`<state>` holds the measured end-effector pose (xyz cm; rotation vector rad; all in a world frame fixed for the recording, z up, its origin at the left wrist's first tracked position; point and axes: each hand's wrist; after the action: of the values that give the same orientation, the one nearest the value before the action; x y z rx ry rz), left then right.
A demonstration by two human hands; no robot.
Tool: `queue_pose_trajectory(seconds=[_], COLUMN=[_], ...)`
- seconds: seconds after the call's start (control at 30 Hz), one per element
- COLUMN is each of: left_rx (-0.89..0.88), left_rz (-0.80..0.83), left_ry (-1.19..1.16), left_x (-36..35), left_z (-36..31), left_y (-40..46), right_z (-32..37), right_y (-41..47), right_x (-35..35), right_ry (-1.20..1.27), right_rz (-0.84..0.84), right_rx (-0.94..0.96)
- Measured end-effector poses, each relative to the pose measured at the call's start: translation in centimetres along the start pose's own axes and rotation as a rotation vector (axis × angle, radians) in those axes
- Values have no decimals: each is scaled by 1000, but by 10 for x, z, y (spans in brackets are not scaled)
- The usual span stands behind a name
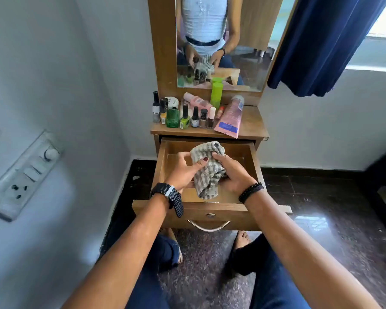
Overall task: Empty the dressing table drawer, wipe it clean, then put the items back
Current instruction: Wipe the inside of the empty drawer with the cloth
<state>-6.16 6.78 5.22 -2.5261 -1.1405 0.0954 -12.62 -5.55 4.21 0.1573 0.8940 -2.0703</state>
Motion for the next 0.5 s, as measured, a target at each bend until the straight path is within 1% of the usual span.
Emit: queue_pose_trajectory(seconds=[0.1, 0.17, 0.23, 0.33, 0.4, 0.5], left_rx=[-6, -16, -32, -30, -45, -78], left_rz=[85, 136, 194, 253, 270, 294], left_ry=[-72, -71, -109, -178, -173, -167], left_x=[-14, -22, -30, -42, -50, -64], left_z=[-6, -11, -18, -28, -32, -37], left_y=[-4, -7, -8, -10, -9, -8], right_z=[3, 5, 8, 9, 9, 16], right_y=[-13, -24, -38, -61, -72, -78], right_x=[17, 29, 40, 52, 59, 69], right_ry=[-120, -120, -79, 6, 18, 23], right_rz=[-132, -182, -122, 64, 143, 151], right_rx=[129, 187, 283, 426, 424, 349])
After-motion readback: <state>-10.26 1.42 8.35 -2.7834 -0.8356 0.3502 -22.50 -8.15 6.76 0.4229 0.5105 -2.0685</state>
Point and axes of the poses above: each hand's wrist, its own y-axis towards the middle knuckle, its own x-axis out of the back of the hand, z = x × y, and after that the axes turned 1 degree about x, right-handed
